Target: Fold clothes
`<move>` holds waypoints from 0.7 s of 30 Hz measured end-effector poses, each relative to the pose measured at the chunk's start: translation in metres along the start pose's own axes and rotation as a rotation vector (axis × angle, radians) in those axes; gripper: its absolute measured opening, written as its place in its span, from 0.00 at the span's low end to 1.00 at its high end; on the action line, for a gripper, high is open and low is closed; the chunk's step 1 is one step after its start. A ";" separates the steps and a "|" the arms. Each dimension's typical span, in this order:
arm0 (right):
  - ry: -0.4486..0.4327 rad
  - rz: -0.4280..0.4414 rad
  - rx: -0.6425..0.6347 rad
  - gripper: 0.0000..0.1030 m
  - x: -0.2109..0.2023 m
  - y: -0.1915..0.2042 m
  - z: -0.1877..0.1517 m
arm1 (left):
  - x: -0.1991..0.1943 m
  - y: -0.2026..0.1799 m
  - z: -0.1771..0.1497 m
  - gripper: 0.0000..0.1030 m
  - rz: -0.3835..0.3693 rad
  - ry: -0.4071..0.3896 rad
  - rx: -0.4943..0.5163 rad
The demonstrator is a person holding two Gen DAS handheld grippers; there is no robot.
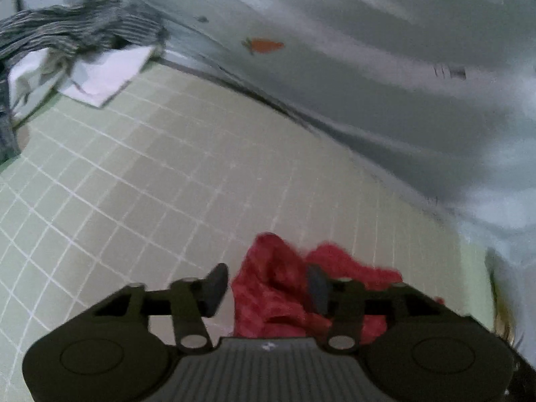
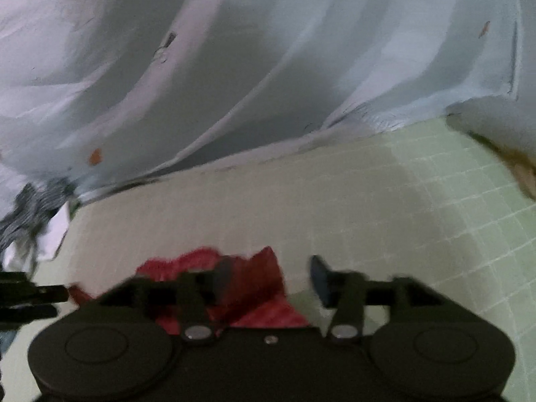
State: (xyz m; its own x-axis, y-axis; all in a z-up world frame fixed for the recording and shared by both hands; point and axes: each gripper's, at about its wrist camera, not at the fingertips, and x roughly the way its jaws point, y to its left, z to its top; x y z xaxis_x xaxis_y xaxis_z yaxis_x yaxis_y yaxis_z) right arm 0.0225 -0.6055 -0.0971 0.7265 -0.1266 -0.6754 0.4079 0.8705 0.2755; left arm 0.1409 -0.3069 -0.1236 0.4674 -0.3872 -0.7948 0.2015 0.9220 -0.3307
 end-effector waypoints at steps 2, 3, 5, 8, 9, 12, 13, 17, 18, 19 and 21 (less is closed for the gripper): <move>-0.007 -0.009 -0.015 0.65 -0.003 -0.004 -0.006 | -0.008 0.012 -0.006 0.66 -0.003 -0.035 -0.029; 0.001 -0.014 -0.022 0.66 -0.003 -0.007 -0.010 | -0.012 0.018 -0.011 0.67 -0.001 -0.046 -0.031; 0.028 -0.017 -0.040 0.66 -0.004 -0.010 -0.022 | -0.014 0.027 -0.022 0.69 0.011 -0.032 -0.013; 0.085 0.000 -0.068 0.66 -0.002 -0.009 -0.037 | -0.007 0.029 -0.037 0.69 0.012 0.024 0.007; 0.101 0.013 -0.076 0.64 -0.001 -0.007 -0.041 | -0.004 0.029 -0.042 0.69 0.012 0.043 0.011; 0.135 0.036 -0.086 0.58 0.002 -0.005 -0.050 | 0.004 0.024 -0.047 0.69 0.006 0.066 0.028; 0.143 0.040 -0.085 0.57 0.004 -0.004 -0.051 | 0.006 0.019 -0.047 0.69 0.002 0.062 0.054; 0.154 0.036 -0.034 0.57 0.010 -0.008 -0.049 | 0.018 -0.005 -0.038 0.69 -0.010 0.042 0.194; 0.154 0.027 -0.016 0.57 0.012 -0.010 -0.048 | 0.022 -0.010 -0.036 0.69 -0.010 0.040 0.222; 0.153 0.019 0.001 0.57 0.013 -0.012 -0.046 | 0.027 -0.015 -0.034 0.69 -0.009 0.036 0.245; 0.154 0.009 0.011 0.57 0.019 -0.015 -0.043 | 0.036 -0.025 -0.030 0.69 -0.007 0.031 0.291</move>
State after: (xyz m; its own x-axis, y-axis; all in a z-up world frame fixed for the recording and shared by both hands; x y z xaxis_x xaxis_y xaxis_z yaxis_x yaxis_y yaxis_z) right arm 0.0061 -0.6007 -0.1431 0.6370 -0.0438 -0.7696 0.4082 0.8661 0.2886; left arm 0.1272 -0.3438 -0.1588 0.4397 -0.3893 -0.8094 0.4455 0.8771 -0.1798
